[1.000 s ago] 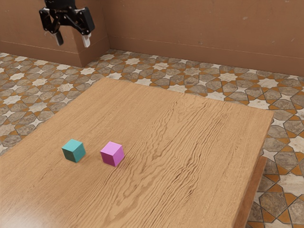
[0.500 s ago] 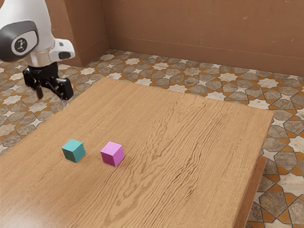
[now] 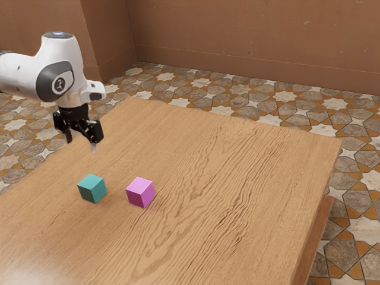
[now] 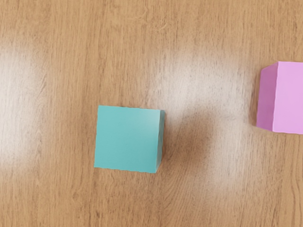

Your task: Pick up the blue block with one arm, and put the blue block on the pink block with one arm

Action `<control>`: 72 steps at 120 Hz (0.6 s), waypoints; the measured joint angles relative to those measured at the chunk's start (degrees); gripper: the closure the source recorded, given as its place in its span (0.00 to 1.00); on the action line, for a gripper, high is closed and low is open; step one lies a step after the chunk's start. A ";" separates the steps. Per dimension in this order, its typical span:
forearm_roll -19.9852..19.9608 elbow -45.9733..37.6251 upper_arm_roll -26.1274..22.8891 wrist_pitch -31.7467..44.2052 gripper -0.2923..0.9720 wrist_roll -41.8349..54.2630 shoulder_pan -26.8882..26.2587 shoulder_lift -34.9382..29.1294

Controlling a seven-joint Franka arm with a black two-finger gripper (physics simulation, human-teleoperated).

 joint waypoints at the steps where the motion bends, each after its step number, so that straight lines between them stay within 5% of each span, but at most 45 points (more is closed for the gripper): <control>1: -0.07 0.00 0.20 0.25 0.23 0.14 -0.09 0.34; 72: -2.53 -10.70 3.86 17.43 0.23 7.65 0.63 5.04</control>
